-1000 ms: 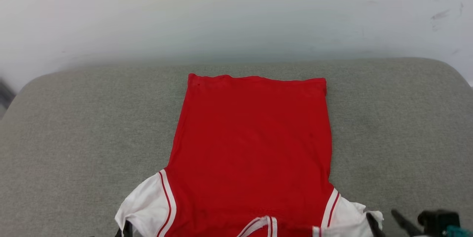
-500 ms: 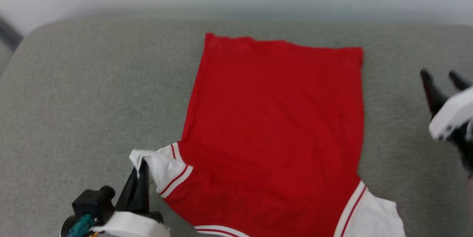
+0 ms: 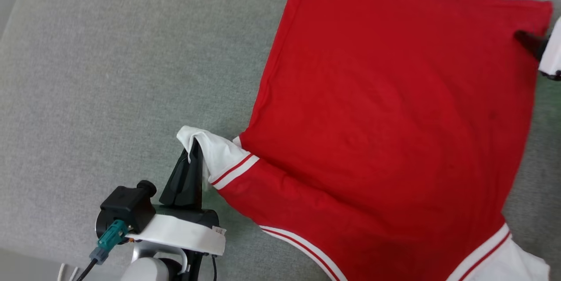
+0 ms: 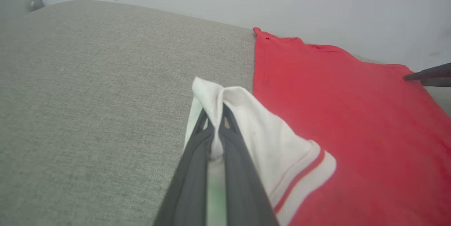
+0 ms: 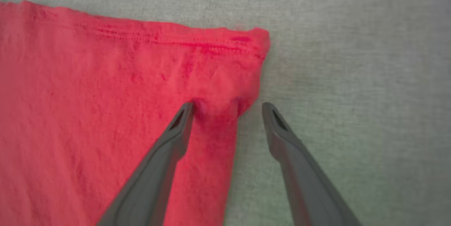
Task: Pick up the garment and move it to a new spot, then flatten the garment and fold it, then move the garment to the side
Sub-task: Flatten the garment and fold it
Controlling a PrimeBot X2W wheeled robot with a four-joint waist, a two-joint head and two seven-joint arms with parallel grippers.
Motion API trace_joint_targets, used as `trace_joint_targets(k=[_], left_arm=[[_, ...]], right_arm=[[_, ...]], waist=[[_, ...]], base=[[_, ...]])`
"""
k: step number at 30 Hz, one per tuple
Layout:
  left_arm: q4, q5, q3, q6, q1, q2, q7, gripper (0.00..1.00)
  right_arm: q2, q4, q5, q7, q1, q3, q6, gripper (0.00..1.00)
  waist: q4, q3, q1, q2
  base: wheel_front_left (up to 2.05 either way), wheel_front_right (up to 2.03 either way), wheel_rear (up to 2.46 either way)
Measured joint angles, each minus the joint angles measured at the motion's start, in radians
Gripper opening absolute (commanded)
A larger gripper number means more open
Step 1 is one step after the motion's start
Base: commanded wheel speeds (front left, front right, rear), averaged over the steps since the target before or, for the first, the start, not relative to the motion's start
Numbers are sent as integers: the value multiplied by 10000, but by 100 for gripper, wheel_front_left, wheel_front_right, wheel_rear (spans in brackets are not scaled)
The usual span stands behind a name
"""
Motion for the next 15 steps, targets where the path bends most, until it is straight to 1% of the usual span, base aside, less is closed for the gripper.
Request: trace_joint_targets(k=[2,5,6,7,8,11,15], left_arm=[[138,-46,-21,-56,-96,-19,-23,0],[291,-46,-44,-92,-142,-48,-96,0],[343,-46,-56,-94,-147,-48,-105,0],[405,-46,-71,-98,-168,-50,-109,0],[449,-19,-96,-107,-205,-36,-109,0],[639,38,-142,-94,-248,-15,-109,0],[863,12,-130,-88,-136,29,-98,0]], right_arm=[[117,291,-40,184,-88,-23,2,100],[86,612,-113,548,-414,-174,2,100],[92,696,-119,610,-462,-226,2,74],[90,752,-148,614,-471,-230,2,17],[92,825,-153,627,-489,-228,2,0],[86,1014,-169,677,-478,-190,2,0],[15,1076,-268,610,-310,198,2,0]], waist=[[146,236,0,0],[302,429,-1,0],[321,442,-1,0],[321,420,-1,0],[312,377,-1,0],[274,174,-1,0],[187,-295,-2,0]], base=[[0,0,0],[0,0,0],[0,0,0],[0,0,0],[0,0,0],[0,0,0],[0,0,0]])
